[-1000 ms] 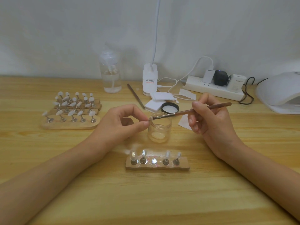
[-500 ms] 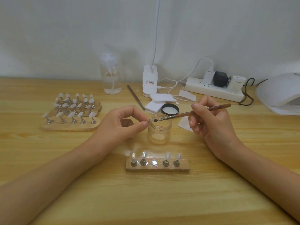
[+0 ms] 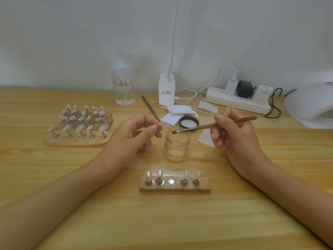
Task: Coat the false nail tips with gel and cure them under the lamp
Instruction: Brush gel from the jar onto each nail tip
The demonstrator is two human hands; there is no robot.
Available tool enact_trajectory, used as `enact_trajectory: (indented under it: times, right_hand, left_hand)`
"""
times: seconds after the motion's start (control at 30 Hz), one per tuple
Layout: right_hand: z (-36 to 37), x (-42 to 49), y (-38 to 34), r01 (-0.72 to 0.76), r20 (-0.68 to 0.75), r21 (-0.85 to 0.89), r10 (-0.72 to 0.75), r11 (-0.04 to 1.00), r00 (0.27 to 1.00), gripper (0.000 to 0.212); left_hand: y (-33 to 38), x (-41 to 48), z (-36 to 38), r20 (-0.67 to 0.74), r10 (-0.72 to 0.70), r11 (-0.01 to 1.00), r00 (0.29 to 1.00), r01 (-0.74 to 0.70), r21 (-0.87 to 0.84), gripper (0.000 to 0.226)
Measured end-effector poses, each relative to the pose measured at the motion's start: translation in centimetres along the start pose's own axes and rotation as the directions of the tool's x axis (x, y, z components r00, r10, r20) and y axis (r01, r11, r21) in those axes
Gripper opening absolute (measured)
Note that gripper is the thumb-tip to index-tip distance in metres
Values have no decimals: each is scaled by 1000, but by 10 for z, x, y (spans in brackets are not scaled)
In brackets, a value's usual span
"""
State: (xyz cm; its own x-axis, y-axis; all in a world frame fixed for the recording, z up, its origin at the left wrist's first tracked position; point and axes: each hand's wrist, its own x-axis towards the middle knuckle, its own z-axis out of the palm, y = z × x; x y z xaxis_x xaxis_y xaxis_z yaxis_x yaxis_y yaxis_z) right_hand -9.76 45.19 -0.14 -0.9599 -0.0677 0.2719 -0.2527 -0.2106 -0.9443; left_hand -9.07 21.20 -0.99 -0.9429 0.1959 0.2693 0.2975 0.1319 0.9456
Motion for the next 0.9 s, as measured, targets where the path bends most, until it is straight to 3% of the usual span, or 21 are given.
enact_trajectory:
  times: [0.2,0.37,0.6,0.73,0.9]
  right_hand:
    - [0,0,0,-23,-12,22,23,999,1000,21]
    - [0,1,0,-23,-15,21,23,1000,1000,23]
    - [0,1,-1,-25,-10,30,26,999,1000,22]
    - [0,1,-1,-26,-10,31,26,999,1000,22]
    - [0,1,-1,-27,5,50,27,998,1000,21]
  left_hand:
    - [-1,0,0,-9,-8,999,1000,7,-46,21]
    - [-4,1,-1,-19,-3,999,1000,2,-36,6]
    - [-1,0,0,-31,23,1000,999,-24,-2,15]
    - [-3,1,0,-14,28,999,999,-28,22,2]
    - [-5,1,-1,28,31,999,999,-32,14,9]
